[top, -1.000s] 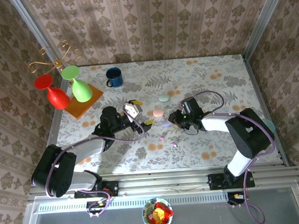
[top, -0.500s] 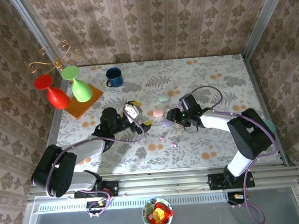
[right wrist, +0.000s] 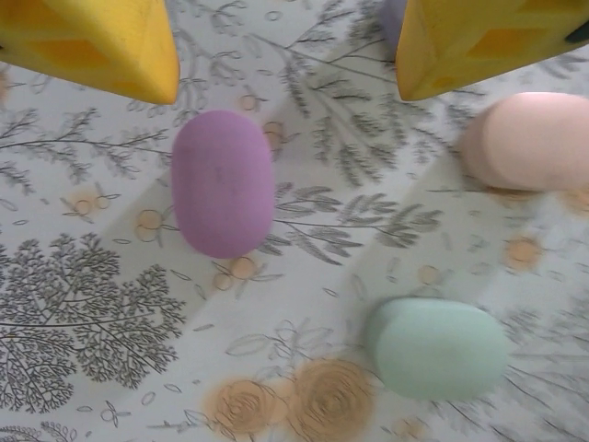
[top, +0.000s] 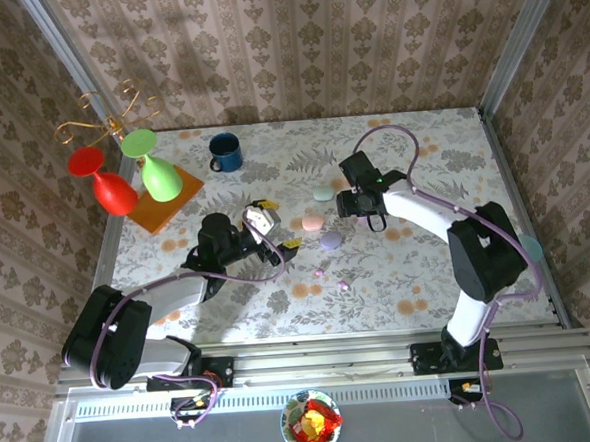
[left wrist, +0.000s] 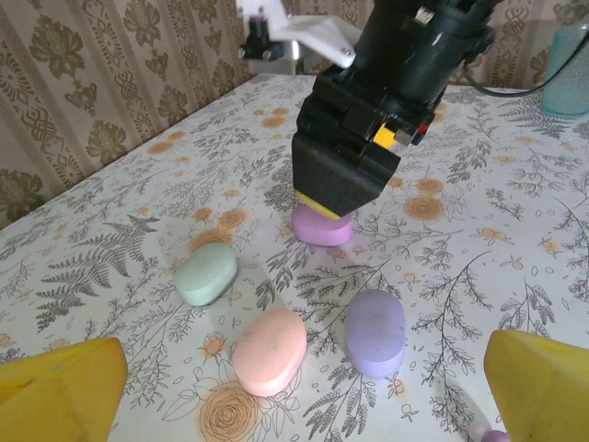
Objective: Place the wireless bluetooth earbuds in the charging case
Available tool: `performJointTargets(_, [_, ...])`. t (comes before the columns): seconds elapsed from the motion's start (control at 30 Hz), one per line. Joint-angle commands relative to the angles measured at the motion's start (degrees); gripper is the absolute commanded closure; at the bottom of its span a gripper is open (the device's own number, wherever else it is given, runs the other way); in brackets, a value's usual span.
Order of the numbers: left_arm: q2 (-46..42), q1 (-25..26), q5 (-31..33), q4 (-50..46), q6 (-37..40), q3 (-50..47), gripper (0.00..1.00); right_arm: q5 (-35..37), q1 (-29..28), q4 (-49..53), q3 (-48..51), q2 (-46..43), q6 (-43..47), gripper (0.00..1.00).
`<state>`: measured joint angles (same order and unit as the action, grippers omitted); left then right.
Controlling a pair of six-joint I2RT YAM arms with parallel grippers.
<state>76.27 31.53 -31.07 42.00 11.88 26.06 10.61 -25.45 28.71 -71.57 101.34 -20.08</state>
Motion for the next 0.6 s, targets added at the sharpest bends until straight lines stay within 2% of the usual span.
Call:
performJointTargets(0.0, [-0.4,-0.1,-1.0,1.5,0.8,-0.6,0.0,4.6,1.0,8.4,-3.2,3.9,6.5,0.35])
performJointTargets(0.23, [-0.2,-0.4,-1.2,1.4,0.6,-0.8,0.0,1.5,2.7,9.4,-7.0,8.9,8.0,0.36])
performJointTargets(0.57, [0.2,-0.4,-1.1,3.4,0.7,-1.1,0.0,-1.0,3.5,9.2,-9.6,12.7,7.1,0.46])
